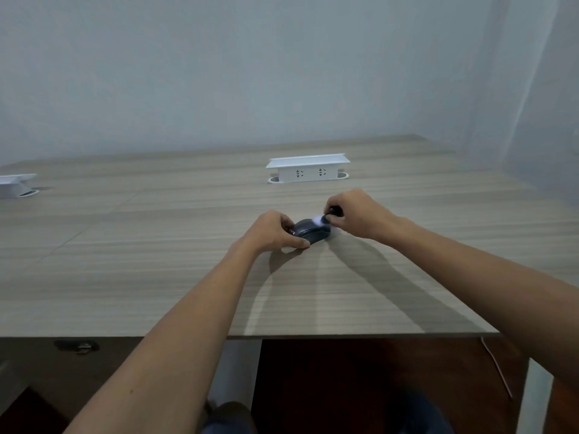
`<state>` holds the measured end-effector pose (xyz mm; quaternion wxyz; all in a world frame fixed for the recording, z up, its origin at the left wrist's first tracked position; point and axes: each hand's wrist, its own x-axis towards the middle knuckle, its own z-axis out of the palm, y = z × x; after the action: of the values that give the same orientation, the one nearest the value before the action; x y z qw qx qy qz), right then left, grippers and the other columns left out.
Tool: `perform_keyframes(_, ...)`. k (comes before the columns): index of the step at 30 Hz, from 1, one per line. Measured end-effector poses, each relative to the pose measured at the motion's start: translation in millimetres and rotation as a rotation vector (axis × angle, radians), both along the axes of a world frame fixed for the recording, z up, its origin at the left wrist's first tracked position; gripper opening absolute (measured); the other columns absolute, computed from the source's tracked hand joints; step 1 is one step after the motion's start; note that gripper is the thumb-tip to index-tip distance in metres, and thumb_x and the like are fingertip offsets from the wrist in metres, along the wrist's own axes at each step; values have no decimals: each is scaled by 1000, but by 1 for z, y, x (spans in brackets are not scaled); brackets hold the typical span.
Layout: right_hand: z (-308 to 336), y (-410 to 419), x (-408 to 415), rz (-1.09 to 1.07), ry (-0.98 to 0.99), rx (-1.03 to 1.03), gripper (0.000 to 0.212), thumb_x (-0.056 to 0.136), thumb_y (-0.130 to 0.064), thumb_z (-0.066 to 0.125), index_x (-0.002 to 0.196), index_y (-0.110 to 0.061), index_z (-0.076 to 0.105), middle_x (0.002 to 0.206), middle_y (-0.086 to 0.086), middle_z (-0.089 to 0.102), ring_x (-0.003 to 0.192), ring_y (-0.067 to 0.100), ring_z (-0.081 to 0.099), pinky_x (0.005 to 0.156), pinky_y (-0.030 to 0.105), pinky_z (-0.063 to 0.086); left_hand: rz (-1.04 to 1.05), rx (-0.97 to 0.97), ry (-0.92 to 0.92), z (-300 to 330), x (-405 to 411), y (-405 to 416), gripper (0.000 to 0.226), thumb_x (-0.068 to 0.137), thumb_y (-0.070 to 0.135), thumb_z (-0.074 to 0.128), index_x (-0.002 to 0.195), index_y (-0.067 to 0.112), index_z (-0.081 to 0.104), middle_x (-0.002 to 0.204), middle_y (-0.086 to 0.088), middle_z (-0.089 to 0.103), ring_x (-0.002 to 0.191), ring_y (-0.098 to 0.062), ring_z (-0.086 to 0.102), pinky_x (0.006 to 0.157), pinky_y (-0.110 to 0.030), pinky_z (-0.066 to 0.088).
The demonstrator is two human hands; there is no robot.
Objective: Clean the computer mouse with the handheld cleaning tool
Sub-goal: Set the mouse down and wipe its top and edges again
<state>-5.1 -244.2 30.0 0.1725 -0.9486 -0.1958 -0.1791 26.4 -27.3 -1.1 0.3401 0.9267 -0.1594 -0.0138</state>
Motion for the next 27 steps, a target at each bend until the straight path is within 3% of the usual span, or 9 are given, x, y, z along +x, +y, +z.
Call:
perform_keyframes(4,-9,-13,-3,-39,32,50,13,89,-14,67,93,-6,76,84,7,74,76,24,67,68,31,48,-26,3,6,2,1,-3,35,72,37,86,98,13,80,81,0,77,73,-13,67,65,-24,49)
perform_keyframes(7,-7,-10,-8,-30,48,151,13,91,-16,67,93,-7,76,67,-8,62,54,3,57,57,20,44,-24,-30,-18,-1,0,-7,31,78,33,83,99,11,79,81,-5,77,68,-14,64,61,-23,46)
perform_keyframes(9,-5,-5,-12,-8,75,202,14,92,-20,67,91,-9,76,62,-13,59,46,4,58,50,16,46,-9,-37,-35,-3,0,-9,32,78,33,83,98,9,78,76,-4,73,63,-13,59,57,-23,41)
perform_keyframes(12,-2,-3,-16,31,120,240,14,91,-24,68,92,-12,76,62,-7,66,43,7,63,49,18,52,7,-26,-38,-3,1,-10,34,77,36,84,95,8,77,71,-1,68,58,-11,54,55,-23,36)
perform_keyframes(15,-1,-10,-15,22,142,254,17,90,-28,70,92,-13,77,65,2,70,44,8,66,50,23,55,13,-22,-27,-2,3,-9,34,76,35,84,96,8,79,80,-6,75,63,-12,59,57,-22,40)
perform_keyframes(20,-7,-23,-9,-31,124,182,16,93,-24,68,90,-10,76,63,-14,61,37,-1,57,45,11,45,28,-31,-25,-4,3,-10,35,75,35,85,97,10,79,85,-9,77,72,-17,64,63,-27,46)
perform_keyframes(24,-10,-27,-6,-54,15,170,18,94,-20,66,99,-8,78,77,-4,70,52,-2,57,57,12,43,66,-27,-40,-6,4,-13,38,74,37,85,96,7,79,88,-14,77,69,-17,60,60,-27,42)
perform_keyframes(27,-16,-33,-3,-86,-28,150,21,92,-17,64,103,-7,78,92,6,78,80,19,69,75,31,54,107,-39,-50,-8,4,-16,41,73,37,86,95,3,78,90,-16,76,72,-18,61,62,-28,44)
